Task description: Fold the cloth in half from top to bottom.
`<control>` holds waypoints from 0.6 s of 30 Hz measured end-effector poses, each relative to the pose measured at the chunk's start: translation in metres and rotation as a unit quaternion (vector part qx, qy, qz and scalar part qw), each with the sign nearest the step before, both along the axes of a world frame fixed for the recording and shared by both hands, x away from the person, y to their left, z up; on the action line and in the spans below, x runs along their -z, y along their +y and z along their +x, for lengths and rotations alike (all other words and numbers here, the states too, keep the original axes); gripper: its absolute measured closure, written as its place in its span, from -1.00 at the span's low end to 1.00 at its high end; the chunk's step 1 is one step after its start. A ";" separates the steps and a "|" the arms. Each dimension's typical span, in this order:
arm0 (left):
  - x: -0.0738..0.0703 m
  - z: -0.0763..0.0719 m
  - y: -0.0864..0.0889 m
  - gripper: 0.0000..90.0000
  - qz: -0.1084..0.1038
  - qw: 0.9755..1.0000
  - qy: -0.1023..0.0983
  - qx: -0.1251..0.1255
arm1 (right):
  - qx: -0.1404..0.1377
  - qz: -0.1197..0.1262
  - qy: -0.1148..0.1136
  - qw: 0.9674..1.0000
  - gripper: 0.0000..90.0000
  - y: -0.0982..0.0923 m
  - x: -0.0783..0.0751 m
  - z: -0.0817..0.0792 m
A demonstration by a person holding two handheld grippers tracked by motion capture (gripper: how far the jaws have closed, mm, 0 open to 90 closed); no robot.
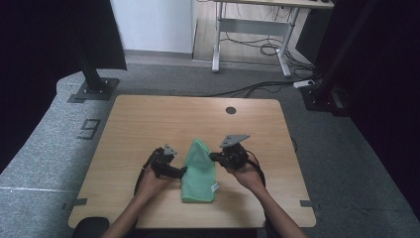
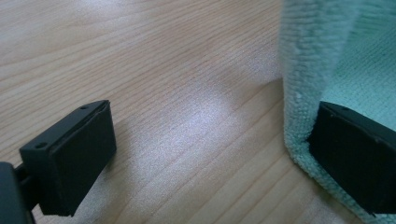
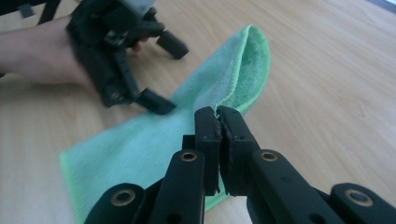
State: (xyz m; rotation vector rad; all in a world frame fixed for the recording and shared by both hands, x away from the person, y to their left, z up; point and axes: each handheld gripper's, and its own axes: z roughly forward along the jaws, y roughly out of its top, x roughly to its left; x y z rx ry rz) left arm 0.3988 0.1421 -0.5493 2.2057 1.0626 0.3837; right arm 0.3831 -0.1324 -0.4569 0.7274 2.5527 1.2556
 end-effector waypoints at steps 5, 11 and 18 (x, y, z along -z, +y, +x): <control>0.000 0.000 0.000 -0.97 0.001 1.000 0.001 0.000 | -0.012 -0.004 0.006 1.000 0.91 -0.004 0.003 -0.016; 0.000 0.000 0.000 -0.98 0.001 1.000 0.001 -0.002 | -0.026 -0.013 0.021 0.999 0.91 -0.005 0.013 -0.034; 0.000 -0.001 0.000 -0.98 0.001 1.000 0.000 -0.005 | -0.042 -0.015 0.040 0.998 0.91 -0.004 0.029 -0.051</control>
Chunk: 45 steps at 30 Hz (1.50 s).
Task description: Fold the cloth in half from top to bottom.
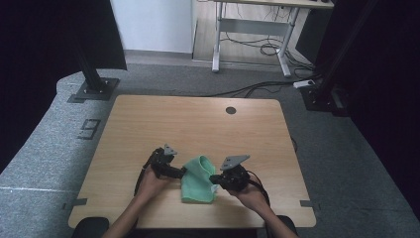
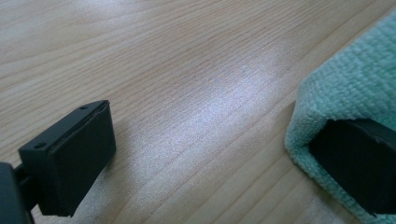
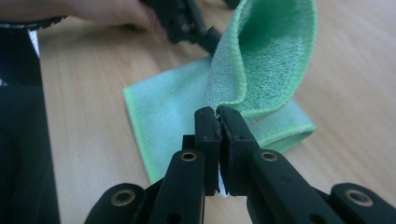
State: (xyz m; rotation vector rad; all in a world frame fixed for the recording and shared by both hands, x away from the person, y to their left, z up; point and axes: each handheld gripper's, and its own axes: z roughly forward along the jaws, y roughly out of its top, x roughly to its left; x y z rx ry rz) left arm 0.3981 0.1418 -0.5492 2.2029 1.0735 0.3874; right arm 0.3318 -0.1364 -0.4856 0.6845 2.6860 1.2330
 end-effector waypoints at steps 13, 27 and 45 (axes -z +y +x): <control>0.000 0.001 0.000 -1.00 0.000 1.000 0.001 0.011 | -0.008 -0.031 0.019 0.999 0.91 0.006 0.036 -0.016; -0.038 -0.011 0.020 -0.92 0.020 0.996 0.040 0.079 | 0.011 -0.018 0.037 0.999 0.90 0.002 0.050 -0.015; -0.055 0.036 -0.064 -0.88 0.022 0.990 0.029 0.133 | 0.016 -0.007 0.038 0.999 0.88 0.001 0.052 -0.016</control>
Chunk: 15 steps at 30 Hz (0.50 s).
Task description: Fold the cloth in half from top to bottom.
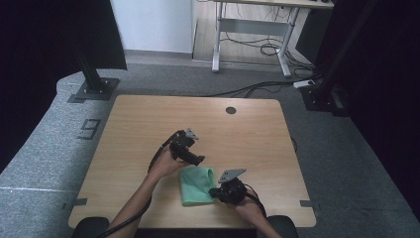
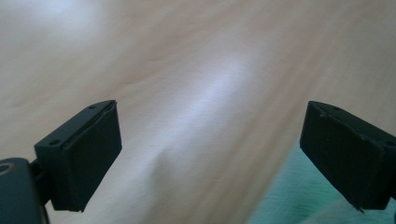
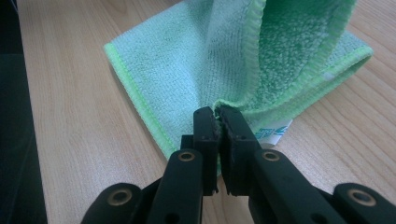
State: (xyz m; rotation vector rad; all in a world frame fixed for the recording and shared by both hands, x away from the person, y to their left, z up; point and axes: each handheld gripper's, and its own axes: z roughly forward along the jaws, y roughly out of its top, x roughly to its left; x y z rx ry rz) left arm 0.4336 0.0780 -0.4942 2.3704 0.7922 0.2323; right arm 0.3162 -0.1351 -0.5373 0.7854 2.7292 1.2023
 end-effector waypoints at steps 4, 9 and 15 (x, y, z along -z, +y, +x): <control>0.003 -0.011 0.005 -0.88 0.002 1.000 0.017 0.026 | -0.002 0.002 0.001 1.000 0.87 0.000 0.000 0.000; -0.001 -0.025 0.020 -0.87 -0.006 0.999 0.023 0.035 | -0.002 0.005 -0.004 1.000 0.77 -0.001 -0.003 -0.002; 0.002 -0.044 0.032 -0.87 -0.008 0.999 0.027 0.043 | 0.006 0.021 -0.008 1.000 0.55 -0.010 -0.012 -0.002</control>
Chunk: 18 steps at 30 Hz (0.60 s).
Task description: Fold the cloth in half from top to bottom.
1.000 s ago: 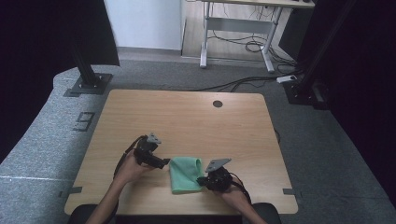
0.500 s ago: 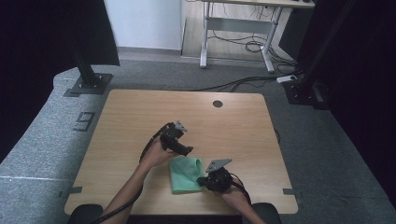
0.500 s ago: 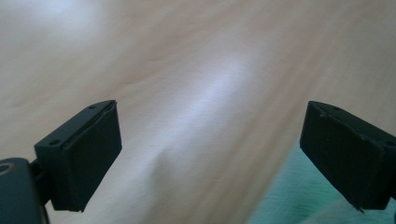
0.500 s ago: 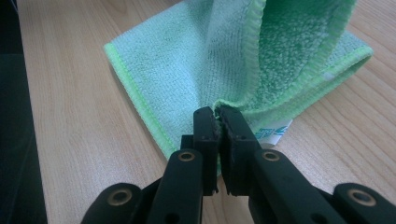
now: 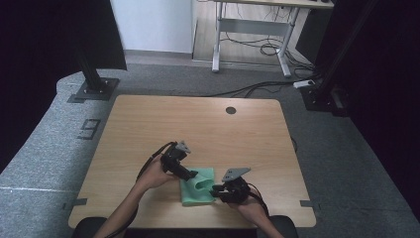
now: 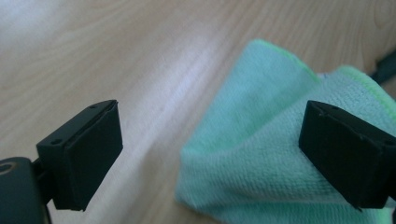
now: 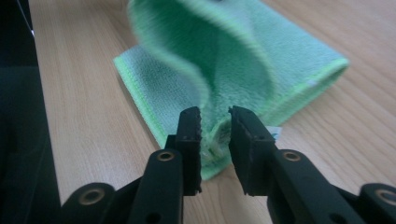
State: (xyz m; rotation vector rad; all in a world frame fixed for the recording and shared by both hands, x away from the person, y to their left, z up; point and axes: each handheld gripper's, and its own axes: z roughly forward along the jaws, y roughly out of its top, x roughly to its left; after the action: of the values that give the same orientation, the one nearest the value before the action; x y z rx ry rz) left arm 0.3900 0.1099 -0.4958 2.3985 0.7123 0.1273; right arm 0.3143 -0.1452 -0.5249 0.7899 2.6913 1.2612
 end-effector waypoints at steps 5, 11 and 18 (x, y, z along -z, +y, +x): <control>0.008 -0.014 0.010 -0.87 0.000 1.000 0.006 0.003 | 0.006 0.013 -0.001 1.000 0.31 -0.015 -0.009 -0.001; 0.017 -0.028 0.020 -0.87 0.001 1.000 0.010 -0.004 | 0.032 0.020 -0.005 0.999 0.06 -0.021 -0.015 0.012; 0.028 -0.041 0.025 -0.87 -0.001 1.000 0.007 -0.016 | 0.060 0.013 0.003 0.998 -0.34 0.002 -0.006 0.025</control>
State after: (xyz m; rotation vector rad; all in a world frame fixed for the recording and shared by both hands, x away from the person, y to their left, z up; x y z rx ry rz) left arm 0.3494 0.1348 -0.5242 2.3887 0.7564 0.1215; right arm 0.3395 -0.1432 -0.5190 0.9449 2.5938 1.2703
